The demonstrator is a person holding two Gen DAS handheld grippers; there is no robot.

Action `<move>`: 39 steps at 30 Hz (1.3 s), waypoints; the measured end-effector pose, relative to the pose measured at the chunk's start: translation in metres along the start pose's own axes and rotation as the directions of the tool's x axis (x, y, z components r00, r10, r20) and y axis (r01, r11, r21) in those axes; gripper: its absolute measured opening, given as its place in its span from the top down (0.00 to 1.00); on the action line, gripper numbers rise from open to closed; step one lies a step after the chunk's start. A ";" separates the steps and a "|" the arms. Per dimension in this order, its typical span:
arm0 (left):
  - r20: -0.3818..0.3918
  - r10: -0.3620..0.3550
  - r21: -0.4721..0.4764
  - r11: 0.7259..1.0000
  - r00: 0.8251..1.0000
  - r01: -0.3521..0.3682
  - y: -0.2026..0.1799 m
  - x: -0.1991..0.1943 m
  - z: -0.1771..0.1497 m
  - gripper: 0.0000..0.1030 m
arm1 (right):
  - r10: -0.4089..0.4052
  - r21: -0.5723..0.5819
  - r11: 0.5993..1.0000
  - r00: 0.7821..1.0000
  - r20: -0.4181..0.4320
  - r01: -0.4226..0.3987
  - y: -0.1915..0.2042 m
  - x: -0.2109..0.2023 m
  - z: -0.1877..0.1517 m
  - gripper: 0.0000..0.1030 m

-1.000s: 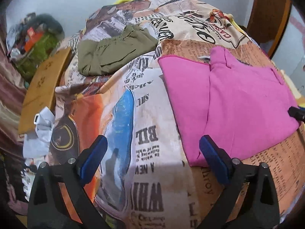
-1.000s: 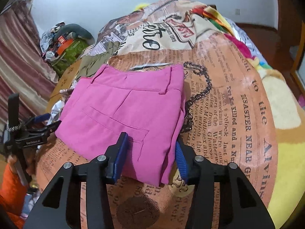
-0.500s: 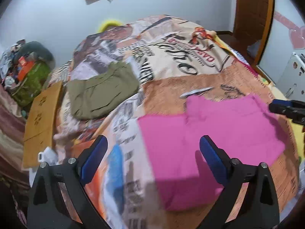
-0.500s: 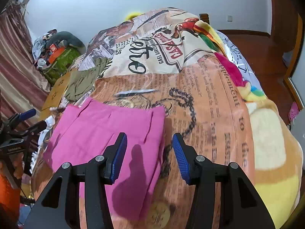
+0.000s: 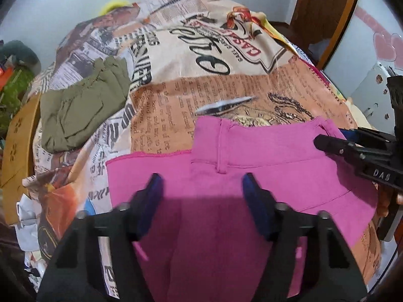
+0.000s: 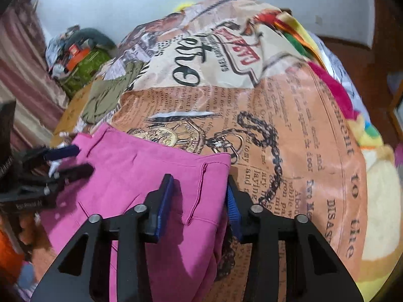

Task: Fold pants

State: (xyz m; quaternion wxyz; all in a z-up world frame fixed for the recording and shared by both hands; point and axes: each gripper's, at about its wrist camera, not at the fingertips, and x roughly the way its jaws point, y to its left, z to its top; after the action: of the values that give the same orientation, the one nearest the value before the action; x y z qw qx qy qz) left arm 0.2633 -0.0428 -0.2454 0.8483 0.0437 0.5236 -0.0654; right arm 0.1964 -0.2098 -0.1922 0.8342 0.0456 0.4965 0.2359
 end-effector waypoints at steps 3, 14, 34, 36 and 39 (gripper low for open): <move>0.006 -0.009 -0.001 1.000 1.000 0.009 0.001 0.002 -0.002 0.48 | -0.028 -0.028 0.999 0.999 0.020 0.029 0.001 -0.002 0.003 0.79; 0.012 0.005 -0.012 1.000 1.000 -0.005 0.008 0.007 -0.005 0.47 | -0.108 -0.127 0.985 0.993 0.051 0.114 0.006 0.003 0.004 0.83; 0.081 0.015 -0.107 0.994 0.997 -0.007 0.049 -0.049 -0.010 0.28 | -0.107 -0.061 0.992 0.992 0.065 0.111 0.014 -0.041 -0.008 0.43; 0.085 0.018 -0.112 0.994 0.996 -0.008 0.053 -0.054 -0.015 0.17 | -0.096 -0.062 0.993 0.993 0.074 0.101 0.018 -0.045 -0.011 0.40; 0.058 -0.006 -0.128 0.992 0.998 0.013 0.058 -0.053 -0.024 0.17 | -0.094 -0.070 0.993 0.993 0.069 0.099 0.024 -0.046 -0.016 0.36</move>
State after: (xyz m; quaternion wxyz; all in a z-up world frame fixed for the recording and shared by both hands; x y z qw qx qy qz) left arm 0.2280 0.0218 -0.2080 0.8637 -0.0152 0.5024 -0.0370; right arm 0.1561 -0.2113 -0.1558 0.8616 -0.0014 0.4613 0.2117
